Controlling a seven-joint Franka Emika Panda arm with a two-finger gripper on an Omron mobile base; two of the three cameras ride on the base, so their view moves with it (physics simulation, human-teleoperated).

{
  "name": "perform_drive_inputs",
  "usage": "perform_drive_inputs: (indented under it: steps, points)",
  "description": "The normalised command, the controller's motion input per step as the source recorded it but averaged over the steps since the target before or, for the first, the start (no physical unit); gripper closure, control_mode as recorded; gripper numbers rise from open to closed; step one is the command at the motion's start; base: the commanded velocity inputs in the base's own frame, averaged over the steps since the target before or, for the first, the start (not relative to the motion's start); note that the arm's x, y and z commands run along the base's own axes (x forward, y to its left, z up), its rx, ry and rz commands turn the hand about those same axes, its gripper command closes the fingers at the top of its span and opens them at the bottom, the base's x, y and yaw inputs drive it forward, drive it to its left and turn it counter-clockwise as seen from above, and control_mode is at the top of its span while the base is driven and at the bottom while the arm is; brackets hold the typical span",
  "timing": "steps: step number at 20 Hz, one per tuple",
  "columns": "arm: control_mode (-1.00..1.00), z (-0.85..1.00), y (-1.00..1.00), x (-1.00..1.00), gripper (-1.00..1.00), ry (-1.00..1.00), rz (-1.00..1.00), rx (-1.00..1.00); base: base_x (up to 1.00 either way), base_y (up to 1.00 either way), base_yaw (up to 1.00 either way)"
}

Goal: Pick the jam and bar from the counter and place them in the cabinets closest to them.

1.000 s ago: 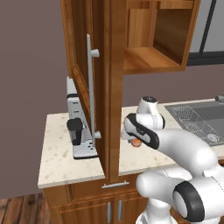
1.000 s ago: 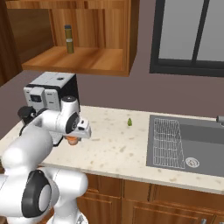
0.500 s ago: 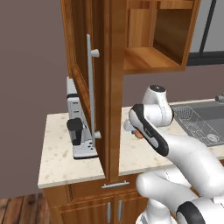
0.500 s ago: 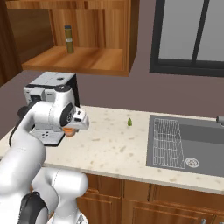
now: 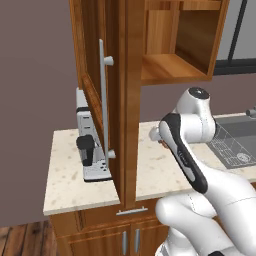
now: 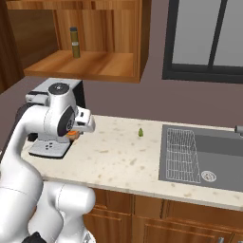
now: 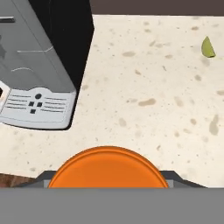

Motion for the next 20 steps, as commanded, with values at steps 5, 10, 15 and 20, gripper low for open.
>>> perform_drive_inputs:
  steps: [5,10,15,20]
  points:
    - [-1.0,0.7,-0.08,-0.18,1.0,-0.14,0.0,0.01,0.0,0.0,0.0]
    - [-1.0,0.68,-0.02,-0.06,1.0,-0.11,0.0,0.01,0.0,0.0,0.0]
    - [-1.0,0.65,0.0,-0.08,1.0,-0.11,0.0,0.0,0.0,0.0,0.0]
    - [-1.0,0.63,0.0,-0.12,1.0,-0.12,0.0,0.0,0.0,0.0,0.0]
